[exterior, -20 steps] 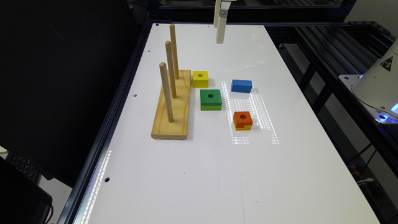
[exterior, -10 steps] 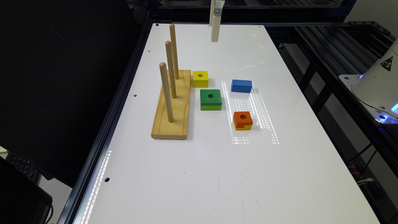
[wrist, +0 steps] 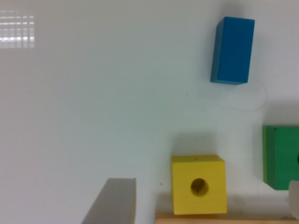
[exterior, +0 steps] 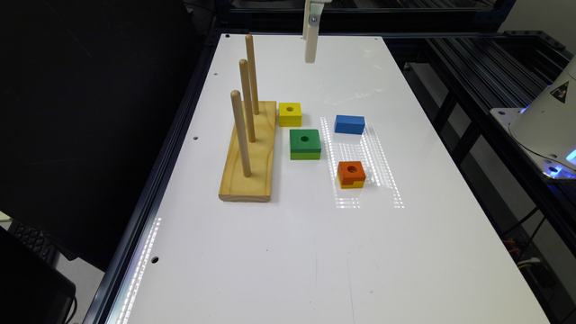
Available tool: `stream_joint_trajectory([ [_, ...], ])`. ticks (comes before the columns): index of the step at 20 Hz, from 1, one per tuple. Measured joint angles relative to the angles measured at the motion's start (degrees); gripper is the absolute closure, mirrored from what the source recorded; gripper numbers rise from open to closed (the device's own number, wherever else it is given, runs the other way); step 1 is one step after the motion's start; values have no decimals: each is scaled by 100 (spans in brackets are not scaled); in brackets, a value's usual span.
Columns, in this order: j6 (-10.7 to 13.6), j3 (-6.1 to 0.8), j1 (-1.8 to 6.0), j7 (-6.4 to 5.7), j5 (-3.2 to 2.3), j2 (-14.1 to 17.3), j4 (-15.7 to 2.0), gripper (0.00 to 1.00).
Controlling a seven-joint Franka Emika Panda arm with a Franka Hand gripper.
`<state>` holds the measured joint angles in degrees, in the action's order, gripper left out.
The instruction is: Pick up yellow block.
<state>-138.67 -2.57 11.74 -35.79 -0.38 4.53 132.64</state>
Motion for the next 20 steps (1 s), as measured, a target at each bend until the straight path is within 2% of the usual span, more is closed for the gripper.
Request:
stream_joint_trajectory([
  [2, -159, 0, 3, 0, -3, 184, -29, 0],
  [5, -139, 0, 6, 2, -3, 209, -92, 0],
  [8, -152, 0, 7, 2, -3, 228, -73, 0],
  [12, -371, 1, 8, 2, -6, 504, -79, 0],
  [20, -386, 1, 9, 2, -7, 538, -88, 0],
])
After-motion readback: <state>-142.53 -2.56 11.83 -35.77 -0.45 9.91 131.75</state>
